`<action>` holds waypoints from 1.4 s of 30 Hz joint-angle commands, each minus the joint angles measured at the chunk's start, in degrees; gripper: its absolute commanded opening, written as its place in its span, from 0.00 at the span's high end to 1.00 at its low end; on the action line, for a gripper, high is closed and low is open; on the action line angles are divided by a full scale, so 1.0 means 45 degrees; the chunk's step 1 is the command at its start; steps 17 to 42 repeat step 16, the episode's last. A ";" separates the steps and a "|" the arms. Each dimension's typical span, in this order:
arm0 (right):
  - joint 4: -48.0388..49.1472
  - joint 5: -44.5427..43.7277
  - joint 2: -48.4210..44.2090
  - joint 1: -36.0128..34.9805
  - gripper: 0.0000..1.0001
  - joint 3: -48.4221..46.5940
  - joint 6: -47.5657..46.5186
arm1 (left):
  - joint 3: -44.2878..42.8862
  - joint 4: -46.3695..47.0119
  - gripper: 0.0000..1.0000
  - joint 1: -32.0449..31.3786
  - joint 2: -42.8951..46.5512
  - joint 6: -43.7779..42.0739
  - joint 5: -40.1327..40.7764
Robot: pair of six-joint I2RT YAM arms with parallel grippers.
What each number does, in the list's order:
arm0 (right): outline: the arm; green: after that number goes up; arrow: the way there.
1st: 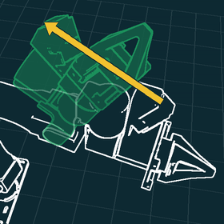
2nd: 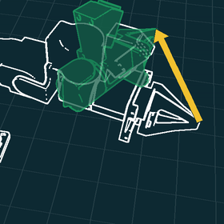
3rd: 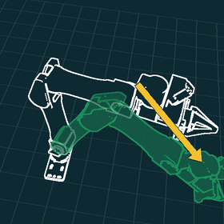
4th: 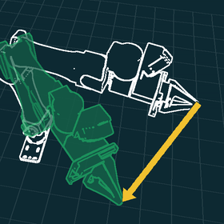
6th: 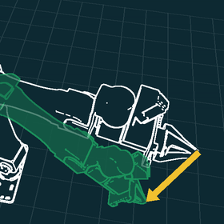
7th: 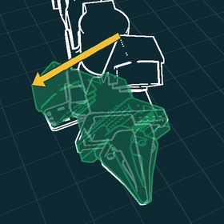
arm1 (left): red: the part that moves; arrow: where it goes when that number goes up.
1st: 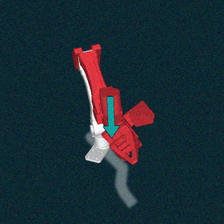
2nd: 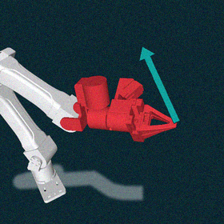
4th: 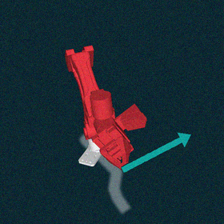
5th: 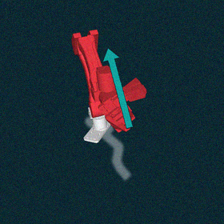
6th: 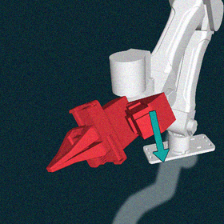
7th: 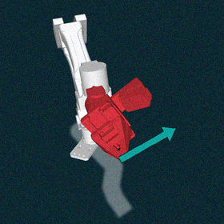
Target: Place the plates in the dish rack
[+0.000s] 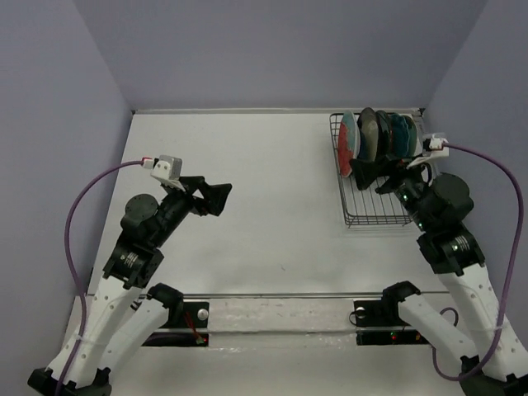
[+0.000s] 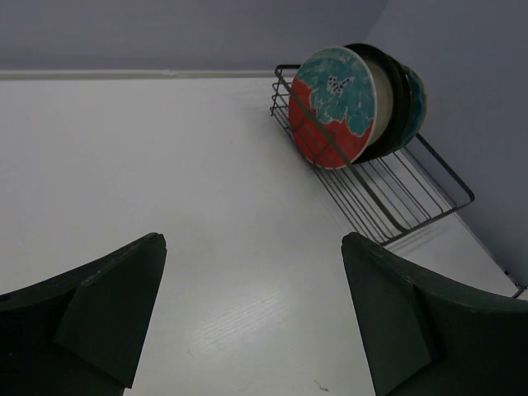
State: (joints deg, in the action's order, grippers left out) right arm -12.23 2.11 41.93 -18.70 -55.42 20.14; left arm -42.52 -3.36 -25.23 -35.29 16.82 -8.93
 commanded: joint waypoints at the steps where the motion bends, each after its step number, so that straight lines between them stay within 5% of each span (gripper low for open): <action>1: -0.0698 0.1212 -0.2438 0.0073 0.00 0.0498 0.0036 | -0.0255 0.1059 0.01 0.0061 0.0381 0.0422 -0.0107; 8: -0.1286 -0.0195 -0.5606 0.0073 0.00 0.1493 -0.0314 | -0.1000 0.0979 0.01 0.0080 0.0790 0.0852 0.0070; 15: -0.1404 -0.0176 -0.4945 0.0073 0.00 0.1945 -0.0062 | 0.0248 0.1781 0.01 0.0080 0.0967 0.1887 -0.0008; 42: -0.1423 -0.0118 -0.4827 0.0073 0.00 0.1828 -0.0042 | 0.0270 0.1839 0.01 0.0080 0.0889 0.1887 -0.0105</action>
